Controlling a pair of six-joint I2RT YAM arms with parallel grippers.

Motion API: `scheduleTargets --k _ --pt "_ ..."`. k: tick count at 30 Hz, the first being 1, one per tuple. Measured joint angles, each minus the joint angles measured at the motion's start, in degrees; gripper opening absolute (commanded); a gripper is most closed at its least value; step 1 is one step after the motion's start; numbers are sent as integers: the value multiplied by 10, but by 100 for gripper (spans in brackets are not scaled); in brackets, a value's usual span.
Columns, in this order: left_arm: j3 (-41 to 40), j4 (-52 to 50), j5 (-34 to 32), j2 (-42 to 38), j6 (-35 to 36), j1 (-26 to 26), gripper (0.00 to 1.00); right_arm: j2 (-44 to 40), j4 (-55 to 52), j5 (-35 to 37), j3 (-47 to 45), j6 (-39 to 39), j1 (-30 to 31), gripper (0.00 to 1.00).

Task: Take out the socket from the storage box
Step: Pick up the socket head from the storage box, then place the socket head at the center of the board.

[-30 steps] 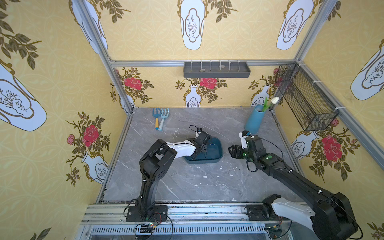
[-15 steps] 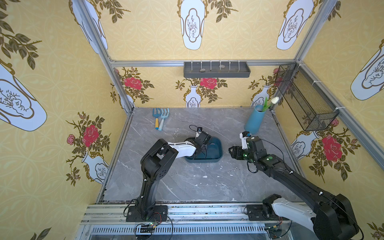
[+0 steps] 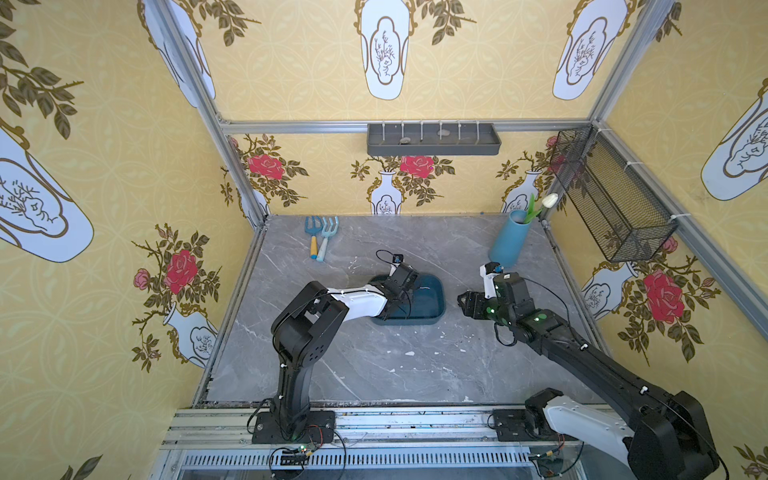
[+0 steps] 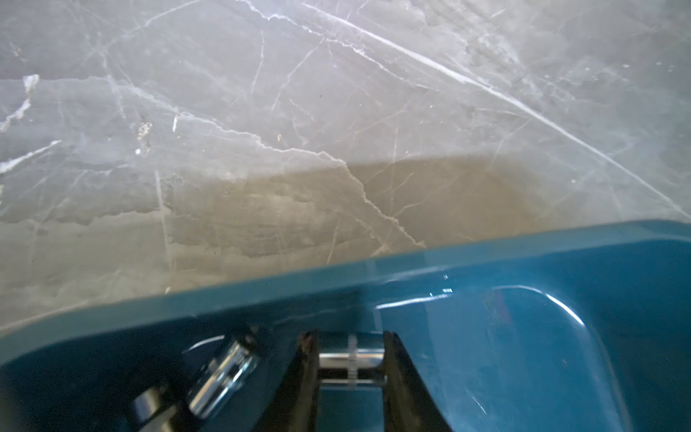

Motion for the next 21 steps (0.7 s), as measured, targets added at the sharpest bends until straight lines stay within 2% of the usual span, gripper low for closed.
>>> scheduleTargets --k 12,21 --pt "-57 -7 19 -118 -5 0 28 2 0 0 1 -4 0 73" --pt "-101 -49 4 -216 -18 8 28 7 0 -1 1 -6 0 73"
